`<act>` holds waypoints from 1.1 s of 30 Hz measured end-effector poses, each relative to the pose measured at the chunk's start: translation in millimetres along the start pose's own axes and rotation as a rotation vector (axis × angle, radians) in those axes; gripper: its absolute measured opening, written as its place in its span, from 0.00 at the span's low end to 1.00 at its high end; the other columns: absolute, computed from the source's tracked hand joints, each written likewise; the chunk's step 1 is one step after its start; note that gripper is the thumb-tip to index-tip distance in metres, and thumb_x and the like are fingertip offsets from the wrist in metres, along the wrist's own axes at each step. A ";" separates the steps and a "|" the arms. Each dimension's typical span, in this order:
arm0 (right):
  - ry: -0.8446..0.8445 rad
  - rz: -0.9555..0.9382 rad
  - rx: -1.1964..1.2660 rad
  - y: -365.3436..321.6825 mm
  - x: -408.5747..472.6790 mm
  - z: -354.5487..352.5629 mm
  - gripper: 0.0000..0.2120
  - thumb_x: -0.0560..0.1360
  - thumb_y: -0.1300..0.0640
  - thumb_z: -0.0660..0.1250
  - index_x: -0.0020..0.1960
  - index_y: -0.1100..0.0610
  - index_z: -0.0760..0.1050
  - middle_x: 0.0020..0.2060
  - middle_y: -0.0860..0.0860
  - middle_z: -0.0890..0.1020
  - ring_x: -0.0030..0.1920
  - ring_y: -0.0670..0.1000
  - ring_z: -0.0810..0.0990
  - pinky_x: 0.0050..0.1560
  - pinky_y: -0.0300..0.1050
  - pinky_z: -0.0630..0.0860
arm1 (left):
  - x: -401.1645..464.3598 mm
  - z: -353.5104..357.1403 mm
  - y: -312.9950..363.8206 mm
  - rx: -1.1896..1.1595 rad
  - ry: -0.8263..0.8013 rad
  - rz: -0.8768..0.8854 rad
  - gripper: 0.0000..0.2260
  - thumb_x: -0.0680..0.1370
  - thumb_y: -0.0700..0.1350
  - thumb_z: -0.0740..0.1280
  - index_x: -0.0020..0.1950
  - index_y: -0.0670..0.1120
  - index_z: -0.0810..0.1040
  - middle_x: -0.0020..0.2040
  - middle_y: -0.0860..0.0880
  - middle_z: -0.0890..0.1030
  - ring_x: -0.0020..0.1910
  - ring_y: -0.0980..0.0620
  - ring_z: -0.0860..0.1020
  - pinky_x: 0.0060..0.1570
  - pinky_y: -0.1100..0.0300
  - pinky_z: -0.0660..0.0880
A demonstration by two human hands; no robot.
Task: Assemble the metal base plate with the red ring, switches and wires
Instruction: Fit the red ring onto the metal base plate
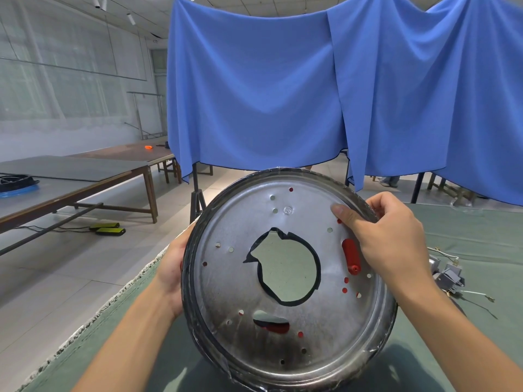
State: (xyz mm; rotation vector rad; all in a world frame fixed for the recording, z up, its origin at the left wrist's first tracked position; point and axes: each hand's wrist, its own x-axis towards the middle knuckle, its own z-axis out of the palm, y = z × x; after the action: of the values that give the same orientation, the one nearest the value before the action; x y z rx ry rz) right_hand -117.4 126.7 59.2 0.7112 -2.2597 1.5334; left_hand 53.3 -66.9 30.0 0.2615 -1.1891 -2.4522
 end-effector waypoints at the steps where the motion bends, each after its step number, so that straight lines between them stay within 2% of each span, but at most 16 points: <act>1: 0.002 0.000 0.001 -0.2 -0.2 0.5 0.20 0.68 0.37 0.71 0.37 0.52 0.70 0.32 0.46 0.77 0.36 0.51 0.75 0.34 0.48 0.70 | -0.2 -0.4 0.0 0.009 0.007 0.004 0.23 0.39 0.52 0.84 0.28 0.46 0.83 0.28 0.49 0.82 0.25 0.53 0.80 0.25 0.63 0.76; 6: 0.004 -0.001 -0.001 0.5 -1.6 2.0 0.20 0.68 0.36 0.71 0.37 0.51 0.69 0.31 0.46 0.76 0.34 0.48 0.74 0.32 0.46 0.67 | 3.8 -2.3 0.0 -0.010 -0.008 -0.015 0.26 0.34 0.51 0.84 0.27 0.45 0.83 0.28 0.47 0.82 0.25 0.53 0.80 0.24 0.63 0.76; 9: 0.000 0.003 0.012 2.0 -0.8 2.5 0.20 0.68 0.36 0.71 0.37 0.51 0.70 0.31 0.46 0.76 0.35 0.49 0.75 0.33 0.47 0.69 | 2.2 6.3 0.8 -0.100 -0.261 -0.070 0.23 0.51 0.49 0.85 0.40 0.38 0.85 0.40 0.41 0.85 0.38 0.50 0.84 0.36 0.60 0.80; 10: 0.001 0.004 0.016 2.4 -0.5 2.6 0.20 0.68 0.36 0.71 0.36 0.51 0.70 0.31 0.46 0.76 0.35 0.49 0.75 0.33 0.47 0.69 | 3.0 5.9 -0.2 -0.083 -0.221 -0.050 0.24 0.47 0.49 0.85 0.37 0.39 0.85 0.37 0.42 0.84 0.36 0.50 0.84 0.33 0.61 0.79; 12: 0.005 0.004 0.017 3.5 0.1 3.3 0.20 0.67 0.37 0.71 0.36 0.51 0.69 0.31 0.46 0.76 0.35 0.49 0.74 0.32 0.47 0.68 | 2.9 3.6 -1.2 0.016 -0.032 0.026 0.25 0.35 0.50 0.84 0.28 0.44 0.84 0.28 0.47 0.82 0.26 0.52 0.81 0.24 0.62 0.76; 13: 0.005 0.005 0.015 4.3 0.3 3.6 0.20 0.68 0.37 0.71 0.37 0.51 0.70 0.31 0.46 0.76 0.35 0.49 0.74 0.32 0.46 0.68 | 1.5 2.9 -0.6 0.022 -0.039 0.039 0.24 0.36 0.50 0.84 0.27 0.45 0.83 0.27 0.48 0.81 0.24 0.53 0.80 0.23 0.63 0.76; 14: 0.003 0.009 0.013 5.2 0.4 3.8 0.20 0.68 0.37 0.71 0.37 0.52 0.70 0.31 0.46 0.76 0.35 0.50 0.74 0.32 0.46 0.67 | -1.9 6.7 1.0 0.014 -0.051 0.026 0.20 0.41 0.49 0.84 0.26 0.45 0.83 0.26 0.48 0.81 0.24 0.53 0.80 0.23 0.63 0.76; 15: -0.001 0.015 0.009 6.3 0.7 3.9 0.20 0.68 0.37 0.71 0.37 0.52 0.70 0.31 0.46 0.76 0.35 0.50 0.74 0.32 0.46 0.67 | 0.4 4.3 0.0 -0.008 -0.059 0.010 0.14 0.50 0.49 0.82 0.27 0.45 0.83 0.27 0.48 0.81 0.24 0.52 0.80 0.23 0.63 0.76; 16: -0.006 0.019 0.005 7.3 0.9 3.8 0.20 0.68 0.37 0.71 0.38 0.52 0.70 0.32 0.46 0.76 0.35 0.50 0.74 0.32 0.46 0.67 | 1.1 5.0 -0.6 -0.013 -0.027 -0.006 0.09 0.61 0.50 0.76 0.27 0.45 0.83 0.27 0.48 0.82 0.25 0.52 0.80 0.24 0.62 0.76; 17: -0.011 0.023 0.003 8.2 1.3 3.8 0.20 0.68 0.37 0.71 0.38 0.52 0.70 0.32 0.46 0.76 0.35 0.50 0.74 0.32 0.46 0.67 | 5.0 0.4 -2.0 -0.012 0.003 -0.001 0.15 0.70 0.50 0.68 0.27 0.45 0.83 0.28 0.48 0.82 0.25 0.52 0.81 0.24 0.62 0.76; 19: -0.020 0.032 -0.005 9.7 2.1 4.0 0.20 0.68 0.37 0.71 0.37 0.52 0.69 0.31 0.46 0.76 0.35 0.50 0.74 0.33 0.46 0.67 | 7.9 -3.4 -2.5 -0.054 -0.001 -0.016 0.25 0.79 0.51 0.56 0.28 0.44 0.84 0.28 0.47 0.82 0.26 0.51 0.81 0.24 0.61 0.77; 23: -0.034 0.052 -0.026 12.0 3.6 4.0 0.20 0.68 0.37 0.71 0.38 0.52 0.70 0.31 0.47 0.76 0.36 0.53 0.75 0.35 0.49 0.69 | 5.2 2.8 -0.7 -0.032 0.008 -0.047 0.23 0.75 0.50 0.58 0.26 0.43 0.82 0.26 0.48 0.81 0.23 0.53 0.80 0.23 0.63 0.75; 26: -0.052 0.062 -0.058 13.5 3.3 4.5 0.20 0.68 0.36 0.70 0.38 0.52 0.70 0.32 0.48 0.77 0.36 0.53 0.76 0.34 0.48 0.69 | 5.6 3.9 -0.4 -0.038 0.017 -0.077 0.24 0.77 0.50 0.57 0.28 0.42 0.83 0.28 0.47 0.82 0.25 0.51 0.81 0.23 0.62 0.76; 30: -0.103 0.088 -0.105 15.0 3.4 5.7 0.20 0.69 0.35 0.69 0.39 0.52 0.72 0.34 0.48 0.79 0.38 0.54 0.77 0.36 0.48 0.70 | 4.4 5.2 0.3 0.024 0.077 -0.120 0.16 0.69 0.49 0.62 0.33 0.41 0.85 0.33 0.44 0.84 0.29 0.48 0.82 0.27 0.59 0.78; 33: -0.131 0.107 -0.143 16.7 3.0 6.4 0.20 0.69 0.35 0.68 0.39 0.52 0.74 0.34 0.50 0.80 0.40 0.56 0.77 0.39 0.51 0.73 | 5.3 3.4 -1.0 0.051 0.118 -0.133 0.17 0.71 0.49 0.62 0.32 0.41 0.85 0.33 0.44 0.84 0.29 0.48 0.82 0.27 0.59 0.79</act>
State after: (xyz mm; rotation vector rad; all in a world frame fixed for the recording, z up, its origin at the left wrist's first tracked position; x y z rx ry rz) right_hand -129.2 125.1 45.5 0.6788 -2.5120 1.3899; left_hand 47.1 -66.2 31.4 0.5082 -1.2199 -2.4817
